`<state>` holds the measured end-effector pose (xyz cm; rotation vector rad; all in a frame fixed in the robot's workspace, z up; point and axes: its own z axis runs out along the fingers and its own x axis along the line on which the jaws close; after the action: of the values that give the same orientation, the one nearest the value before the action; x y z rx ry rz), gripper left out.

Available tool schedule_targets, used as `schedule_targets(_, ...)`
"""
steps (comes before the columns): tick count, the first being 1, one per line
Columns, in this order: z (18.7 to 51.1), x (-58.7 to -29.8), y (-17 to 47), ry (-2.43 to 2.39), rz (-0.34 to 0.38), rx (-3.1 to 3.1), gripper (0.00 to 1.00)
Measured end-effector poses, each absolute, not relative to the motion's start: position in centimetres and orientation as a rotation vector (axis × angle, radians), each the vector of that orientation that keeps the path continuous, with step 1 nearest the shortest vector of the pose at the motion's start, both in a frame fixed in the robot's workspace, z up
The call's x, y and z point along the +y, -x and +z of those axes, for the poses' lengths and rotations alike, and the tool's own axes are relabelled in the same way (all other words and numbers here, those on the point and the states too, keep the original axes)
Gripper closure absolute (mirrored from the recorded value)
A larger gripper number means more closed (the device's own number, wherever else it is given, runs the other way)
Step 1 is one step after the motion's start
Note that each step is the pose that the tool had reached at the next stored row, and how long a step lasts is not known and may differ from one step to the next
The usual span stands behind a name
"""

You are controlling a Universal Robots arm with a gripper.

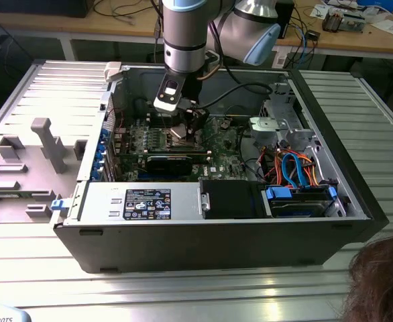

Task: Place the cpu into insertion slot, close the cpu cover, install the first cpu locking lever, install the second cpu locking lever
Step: 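Place the cpu into insertion slot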

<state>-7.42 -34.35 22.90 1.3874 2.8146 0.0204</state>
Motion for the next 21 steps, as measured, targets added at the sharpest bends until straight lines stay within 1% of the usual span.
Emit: schedule_targets(21,22.66,-34.35,7.42,-1.42,0.02,2.798,0.46)
